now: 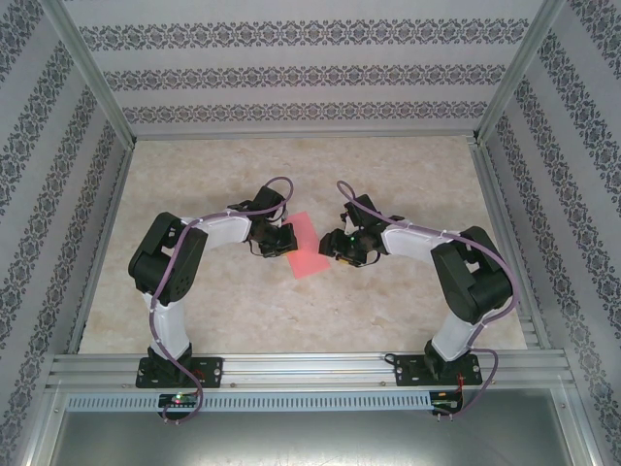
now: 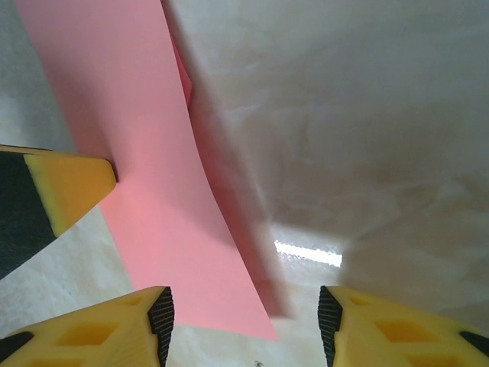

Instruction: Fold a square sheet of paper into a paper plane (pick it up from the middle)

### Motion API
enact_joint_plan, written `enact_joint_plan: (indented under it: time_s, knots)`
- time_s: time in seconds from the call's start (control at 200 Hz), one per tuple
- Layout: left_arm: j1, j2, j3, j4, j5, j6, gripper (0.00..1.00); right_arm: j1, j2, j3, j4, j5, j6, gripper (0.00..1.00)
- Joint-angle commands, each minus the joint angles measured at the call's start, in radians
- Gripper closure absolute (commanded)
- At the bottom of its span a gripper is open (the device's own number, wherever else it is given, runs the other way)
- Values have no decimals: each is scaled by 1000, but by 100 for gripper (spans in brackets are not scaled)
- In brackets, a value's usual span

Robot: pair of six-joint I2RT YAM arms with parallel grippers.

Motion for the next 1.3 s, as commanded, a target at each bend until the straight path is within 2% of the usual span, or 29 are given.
enact_joint_plan:
  time_s: [0.0,0.24,0.779,0.874,1.129,1.294]
  knots:
    - [-9,53,-22,-93,-73,20,91,13,16,34,-42,-29,-31,46]
    - [-9,49,-23,-99,-77,24,92,19,34,53,-49,-53,-56,51]
    - [-10,50,-24,-97,-72,25,92,26,86,63,-38,-130,-82,53]
    - [-10,48,-20,-102,-71,29,93,28,81,52,-24,-150,-73,57]
    - [-10,33,-22,-93,-69,43,93,22,15,-29,96,-159,13,63]
    - [-9,33,-18,-87,-74,47,93,9,-14,-110,247,-171,82,63]
